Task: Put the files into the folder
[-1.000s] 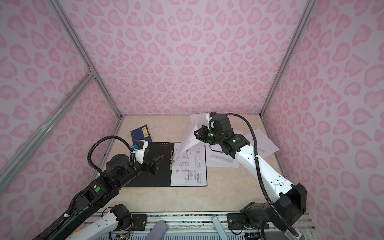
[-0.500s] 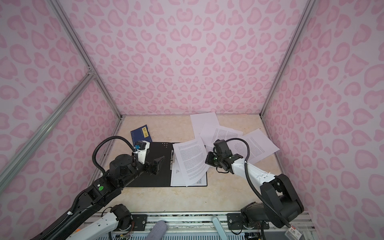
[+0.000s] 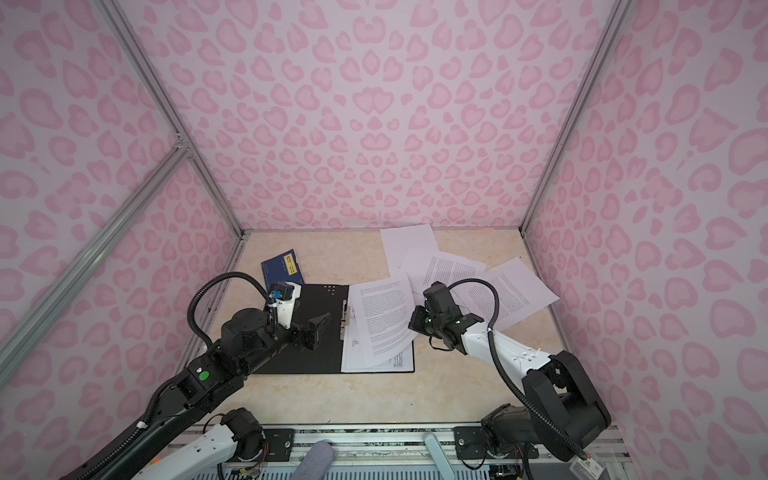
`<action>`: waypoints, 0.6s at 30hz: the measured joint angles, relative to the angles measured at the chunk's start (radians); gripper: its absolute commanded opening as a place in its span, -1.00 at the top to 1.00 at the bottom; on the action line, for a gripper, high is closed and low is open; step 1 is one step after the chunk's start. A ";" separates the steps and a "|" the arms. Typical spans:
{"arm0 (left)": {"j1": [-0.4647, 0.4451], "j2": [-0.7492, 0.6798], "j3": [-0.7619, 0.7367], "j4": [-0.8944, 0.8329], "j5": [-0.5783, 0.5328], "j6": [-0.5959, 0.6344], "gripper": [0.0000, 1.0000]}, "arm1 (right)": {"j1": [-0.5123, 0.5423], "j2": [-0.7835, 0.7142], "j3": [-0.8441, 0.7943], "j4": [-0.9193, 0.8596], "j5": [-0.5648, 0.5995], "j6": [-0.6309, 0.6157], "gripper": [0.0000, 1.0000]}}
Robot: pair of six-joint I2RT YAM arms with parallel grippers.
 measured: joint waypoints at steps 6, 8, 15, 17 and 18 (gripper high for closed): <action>0.000 0.021 0.004 -0.009 0.009 -0.009 -0.95 | 0.042 -0.017 -0.027 0.010 0.027 0.050 1.00; 0.000 0.023 0.004 -0.010 0.016 -0.014 -0.95 | 0.059 -0.017 -0.037 0.012 0.039 0.069 1.00; 0.000 0.024 0.004 -0.010 0.037 -0.026 -0.95 | 0.098 -0.018 -0.070 0.029 0.076 0.123 1.00; 0.000 0.024 0.004 -0.010 0.042 -0.026 -0.95 | 0.105 -0.020 -0.075 0.030 0.089 0.141 1.00; 0.000 0.024 0.004 -0.011 0.045 -0.026 -0.95 | 0.110 -0.021 -0.077 0.029 0.094 0.149 1.00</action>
